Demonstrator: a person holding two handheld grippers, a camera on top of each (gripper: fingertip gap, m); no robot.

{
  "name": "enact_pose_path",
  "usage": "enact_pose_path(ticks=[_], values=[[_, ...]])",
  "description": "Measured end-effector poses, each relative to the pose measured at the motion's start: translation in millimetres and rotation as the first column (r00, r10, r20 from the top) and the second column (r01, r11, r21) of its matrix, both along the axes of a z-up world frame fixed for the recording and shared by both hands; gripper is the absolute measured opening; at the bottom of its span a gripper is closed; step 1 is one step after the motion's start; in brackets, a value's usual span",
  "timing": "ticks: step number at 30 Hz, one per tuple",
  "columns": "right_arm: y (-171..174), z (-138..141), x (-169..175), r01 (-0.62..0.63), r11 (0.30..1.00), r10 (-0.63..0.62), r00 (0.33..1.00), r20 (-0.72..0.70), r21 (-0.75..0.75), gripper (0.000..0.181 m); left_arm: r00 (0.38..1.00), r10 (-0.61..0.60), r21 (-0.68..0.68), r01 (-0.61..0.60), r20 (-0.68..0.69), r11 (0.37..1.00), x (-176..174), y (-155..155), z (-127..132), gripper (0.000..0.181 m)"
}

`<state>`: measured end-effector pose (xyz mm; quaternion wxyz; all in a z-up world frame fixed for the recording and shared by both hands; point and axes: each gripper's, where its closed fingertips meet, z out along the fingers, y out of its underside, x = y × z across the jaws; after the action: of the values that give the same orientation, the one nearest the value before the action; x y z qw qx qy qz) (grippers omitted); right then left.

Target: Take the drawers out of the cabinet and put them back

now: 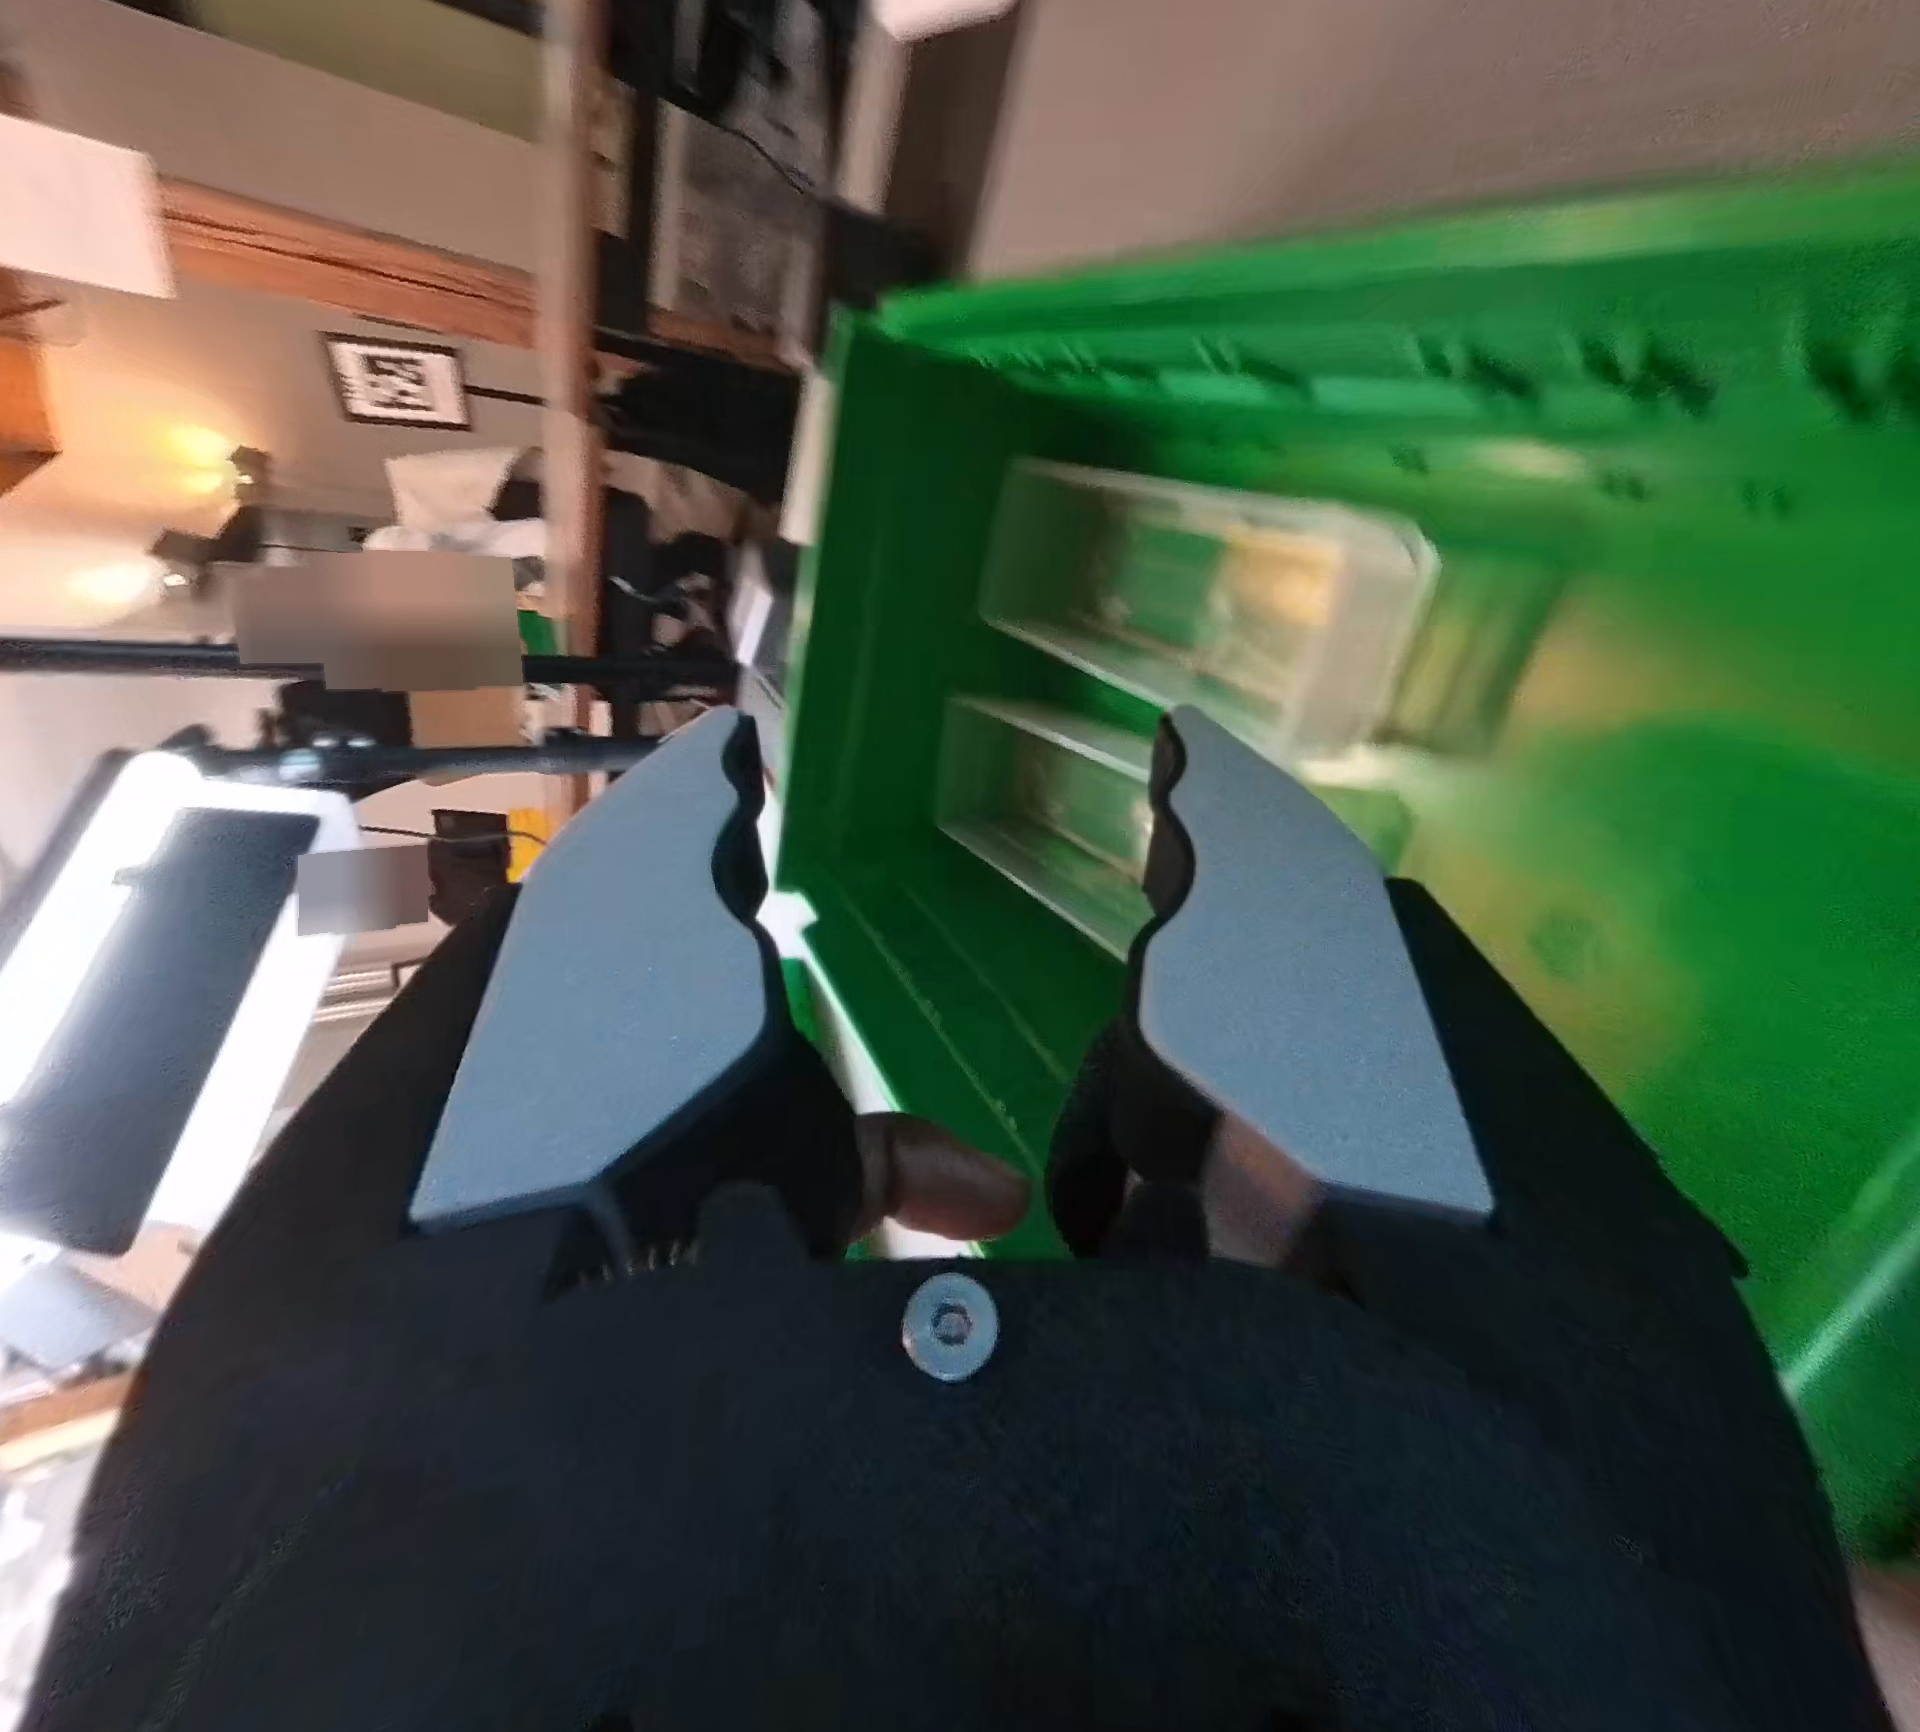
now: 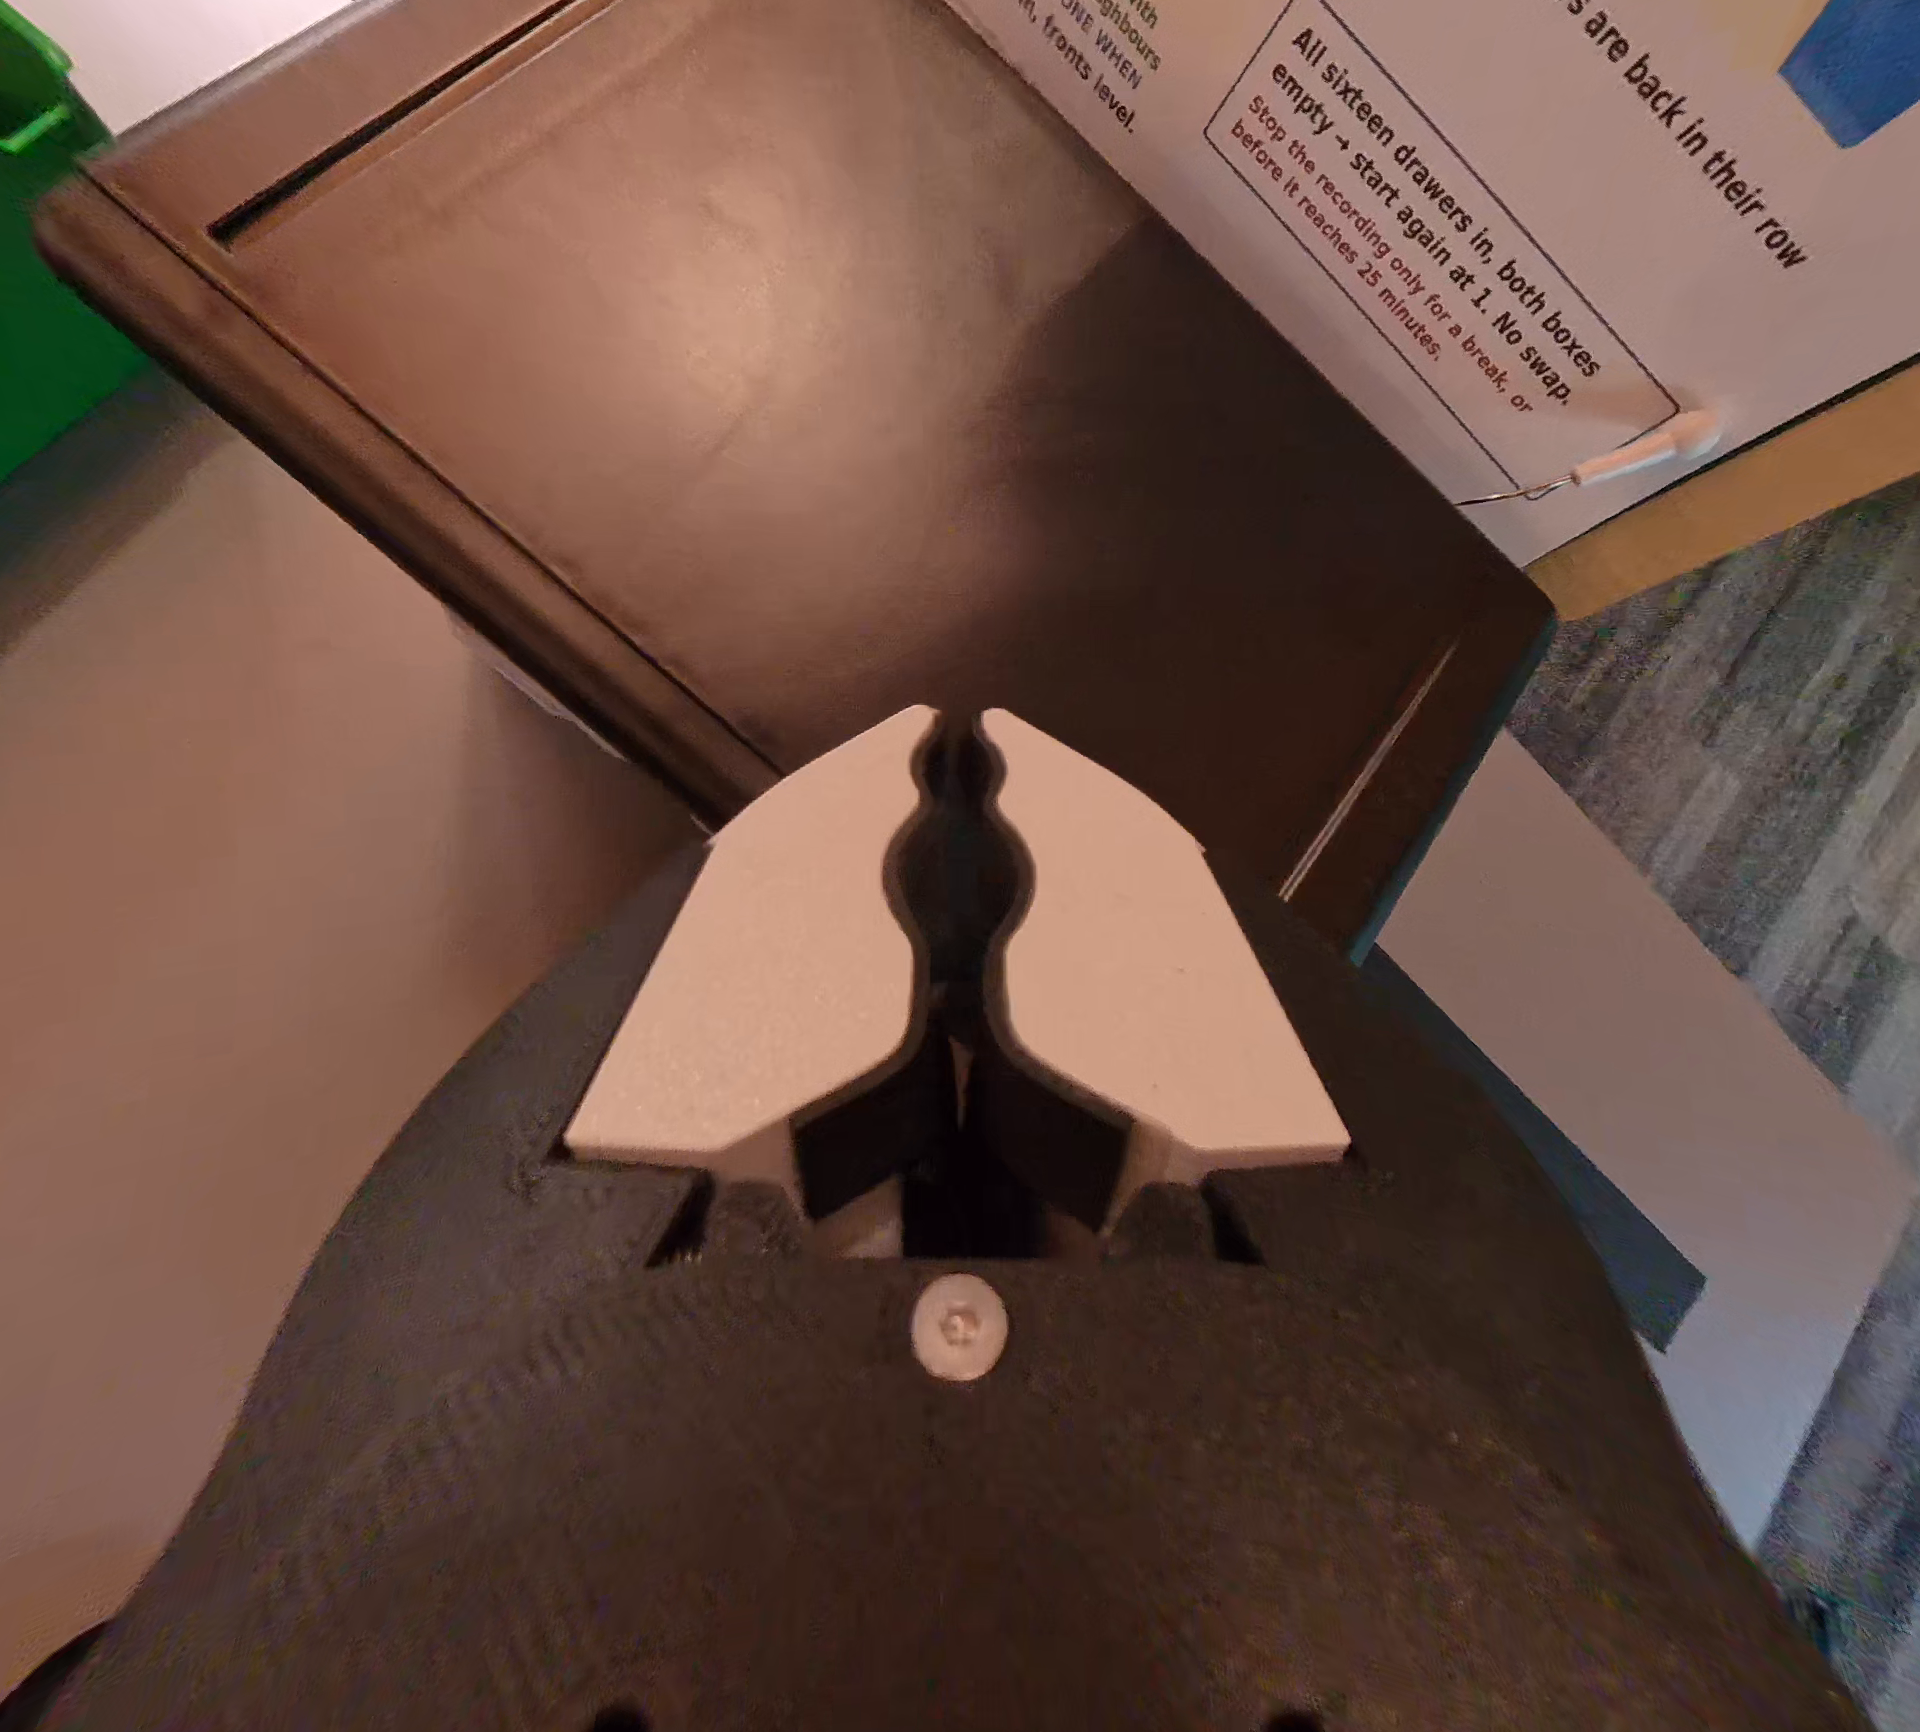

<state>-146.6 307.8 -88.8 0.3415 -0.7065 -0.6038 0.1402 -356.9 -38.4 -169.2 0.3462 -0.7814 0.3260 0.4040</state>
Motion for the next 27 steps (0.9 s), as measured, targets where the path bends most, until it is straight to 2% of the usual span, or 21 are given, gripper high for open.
enact_pose_path(ticks=[1,4,7,11,14,18,22,27], values=[[3,0,2,0.002,1.0,-0.002,1.0,-0.012,-0.01,0.007,1.0,-0.009,0.075,0.007,0.016,0.997,9,7,15,0.072],[15,0,11,0.023,0.998,-0.026,0.999,-0.043,-0.06,0.009,0.997,-0.054,0.289,0.038,0.05,0.956,44,33,56,0.071],[24,-1,20,0.031,0.992,-0.04,0.997,-0.073,-0.122,0.009,0.99,-0.137,0.416,0.109,0.038,0.903,90,63,85,0.071],[27,-1,26,0.026,0.987,-0.044,0.992,-0.115,-0.156,0.001,0.96,-0.275,0.468,0.22,0.051,0.856,158,108,99,0.071],[27,-1,27,0.029,0.988,-0.049,0.99,-0.136,-0.15,0.002,0.948,-0.318,0.484,0.283,-0.012,0.828,195,142,100,0.071],[27,-1,27,0.035,0.991,-0.053,0.989,-0.135,-0.133,0.002,0.935,-0.352,0.468,0.327,-0.035,0.821,232,184,79,0.071],[27,-1,27,0.035,0.991,-0.051,0.991,-0.125,-0.127,0.002,0.946,-0.321,0.435,0.305,-0.037,0.847,246,223,40,0.068],[27,-1,26,0.029,0.991,-0.048,0.989,-0.141,-0.131,0.002,0.945,-0.241,0.322,0.304,-0.22,0.897,243,268,-13,0.06]])
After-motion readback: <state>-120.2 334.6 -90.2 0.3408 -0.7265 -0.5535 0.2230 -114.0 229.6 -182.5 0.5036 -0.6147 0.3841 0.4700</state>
